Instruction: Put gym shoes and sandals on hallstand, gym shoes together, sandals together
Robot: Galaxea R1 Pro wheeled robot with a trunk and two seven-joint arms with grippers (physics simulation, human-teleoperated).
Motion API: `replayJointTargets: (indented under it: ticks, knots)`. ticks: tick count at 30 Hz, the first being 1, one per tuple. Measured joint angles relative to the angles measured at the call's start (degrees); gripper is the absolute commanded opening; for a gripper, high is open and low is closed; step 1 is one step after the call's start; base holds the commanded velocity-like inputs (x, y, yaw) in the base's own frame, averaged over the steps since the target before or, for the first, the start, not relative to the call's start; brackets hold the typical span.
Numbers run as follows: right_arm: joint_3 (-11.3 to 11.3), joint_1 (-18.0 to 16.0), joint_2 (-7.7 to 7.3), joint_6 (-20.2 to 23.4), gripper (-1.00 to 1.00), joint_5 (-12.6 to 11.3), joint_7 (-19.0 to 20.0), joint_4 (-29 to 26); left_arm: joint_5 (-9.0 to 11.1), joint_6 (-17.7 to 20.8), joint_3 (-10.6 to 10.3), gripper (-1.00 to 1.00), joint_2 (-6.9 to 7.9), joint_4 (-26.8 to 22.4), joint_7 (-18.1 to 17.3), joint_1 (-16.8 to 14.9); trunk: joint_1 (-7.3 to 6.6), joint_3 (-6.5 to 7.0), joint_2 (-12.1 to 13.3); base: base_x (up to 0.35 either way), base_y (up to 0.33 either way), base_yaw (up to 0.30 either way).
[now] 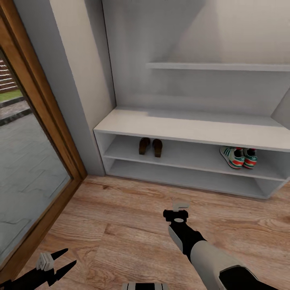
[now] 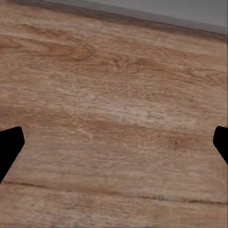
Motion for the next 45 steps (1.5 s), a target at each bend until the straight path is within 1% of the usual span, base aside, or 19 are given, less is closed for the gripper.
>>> replayJointTargets:
  ticks: [1, 3, 7, 12, 14, 17, 18, 24, 25, 27, 30, 34, 35, 37, 38, 39, 42, 43, 45]
  knots:
    - [0.00, 0.00, 0.00, -0.17, 1.00, 0.05, 0.97, 0.35, 0.00, 0.00, 0.01, 1.00, 0.00, -0.01, 0.00, 0.00, 0.00, 0.00, 0.00, -0.001, 0.000, 0.000]
    - [0.01, 0.00, 0.00, -0.78, 1.00, 0.15, 4.77, 1.57, -0.11, 0.10, -0.07, 1.00, 0.00, -0.01, 0.02, 0.00, -0.03, 0.21, 0.01, 0.000, 0.000, 0.000]
    - [0.00, 0.00, 0.00, -1.48, 1.00, 0.16, 8.16, 2.42, -0.25, 0.23, -0.19, 1.00, 0.00, -0.01, 0.07, 0.00, -0.13, 1.10, 0.06, 0.000, 0.000, 0.000]
    - [-0.01, 0.00, 0.00, -1.77, 1.00, 0.19, 9.30, 2.77, -0.24, 0.31, -0.21, 1.00, 0.00, 0.03, 0.09, 0.00, -0.26, 2.21, 0.13, 0.000, 0.000, 0.000]
    - [0.07, 0.01, 0.00, -1.81, 1.00, 0.23, 9.28, 2.90, -0.22, 0.33, -0.21, 1.00, 0.01, 0.04, 0.13, 0.01, -0.69, 2.57, 0.92, 0.000, 0.000, 0.000]
    - [-0.03, 0.33, -0.84, -1.83, 1.00, 0.21, 9.32, 3.26, -0.17, 0.35, -0.17, 1.00, 0.02, 0.04, 0.27, 0.01, -1.35, 3.11, 2.12, 0.000, 0.000, 0.000]
    - [-0.12, 1.72, -2.43, -4.75, 1.00, 0.26, 9.40, 4.22, -0.13, 0.35, 0.00, 1.00, 0.02, 0.10, 2.69, 0.02, -1.56, 3.28, 2.52, 0.000, 0.000, 0.000]
    - [-0.02, 3.05, -3.07, -7.09, 1.00, 0.52, 9.43, 6.25, -0.23, 0.24, -0.05, 1.00, 0.06, 0.58, 5.82, 0.05, -2.89, 4.36, 4.93, 0.000, 0.000, 0.000]
    - [-0.08, 3.92, -3.34, -8.47, 1.00, 0.64, 9.43, 7.56, -0.30, 0.07, -0.01, 1.00, 0.11, 0.80, 7.12, 0.11, -3.10, 4.54, 5.33, 0.000, 0.000, 0.000]
    - [-0.03, 4.63, -3.46, -10.07, 1.00, 0.93, 9.43, 8.38, -0.33, -0.13, 0.00, 1.00, 0.17, 1.11, 8.28, 0.19, -3.55, 4.90, 6.13, 0.000, 0.000, 0.000]
    - [-0.06, 6.68, -3.73, -14.83, 1.00, 1.61, 9.45, 9.96, -0.36, -0.44, 0.00, 1.00, 0.24, 2.59, 11.81, 0.66, -4.20, 5.44, 7.33, 0.000, 0.000, 0.000]
    - [-0.04, 8.75, -4.12, -18.47, 1.00, 2.00, 9.55, 10.85, -0.34, -0.60, -0.01, 1.00, 0.26, 3.98, 15.75, 0.90, -5.08, 6.16, 8.94, 0.000, 0.000, 0.000]
    - [-0.08, 9.93, -4.31, -20.17, 1.00, 2.08, 9.75, 11.08, -0.33, -0.64, -0.02, 1.00, 0.25, 4.60, 17.99, 0.97, -5.30, 6.33, 9.34, 0.000, 0.000, 0.000]
    - [-0.05, 11.28, -4.61, -22.03, 1.00, 2.18, 10.25, 11.23, -0.33, -0.71, -0.05, 1.00, 0.22, 5.25, 20.49, 1.02, -5.74, 6.70, 10.14, 0.000, 0.000, 0.000]
    - [-0.06, 11.92, -4.87, -23.00, 1.00, 2.22, 10.66, 11.29, -0.32, -0.73, -0.05, 1.00, 0.21, 5.57, 21.77, 1.05, -5.96, 6.88, 10.54, 0.000, 0.000, 0.000]
    - [-0.09, 13.17, -5.61, -25.03, 1.00, 2.24, 11.90, 11.37, -0.31, -0.77, -0.09, 1.00, 0.20, 6.24, 24.22, 1.10, -6.18, 7.05, 10.94, 0.000, 0.000, 0.000]
    - [-0.02, 15.30, -7.13, -28.47, 1.00, 2.30, 14.87, 11.43, -0.27, -0.84, -0.14, 1.00, 0.18, 7.36, 27.74, 1.12, -6.84, 7.59, 12.15, 0.000, 0.000, 0.000]
    - [-0.10, 16.67, -8.22, -30.79, 1.00, 2.27, 17.36, 11.46, -0.25, -0.97, -0.17, 1.00, 0.15, 7.97, 29.76, 1.14, -7.06, 7.77, 12.55, 0.000, 0.000, 0.000]
    - [0.11, 17.94, -9.42, -33.07, 1.00, 2.30, 19.92, 11.47, -0.23, -1.44, -0.16, 1.00, 0.13, 8.42, 31.62, 1.15, -7.50, 8.13, 13.35, 0.000, 0.000, 0.000]
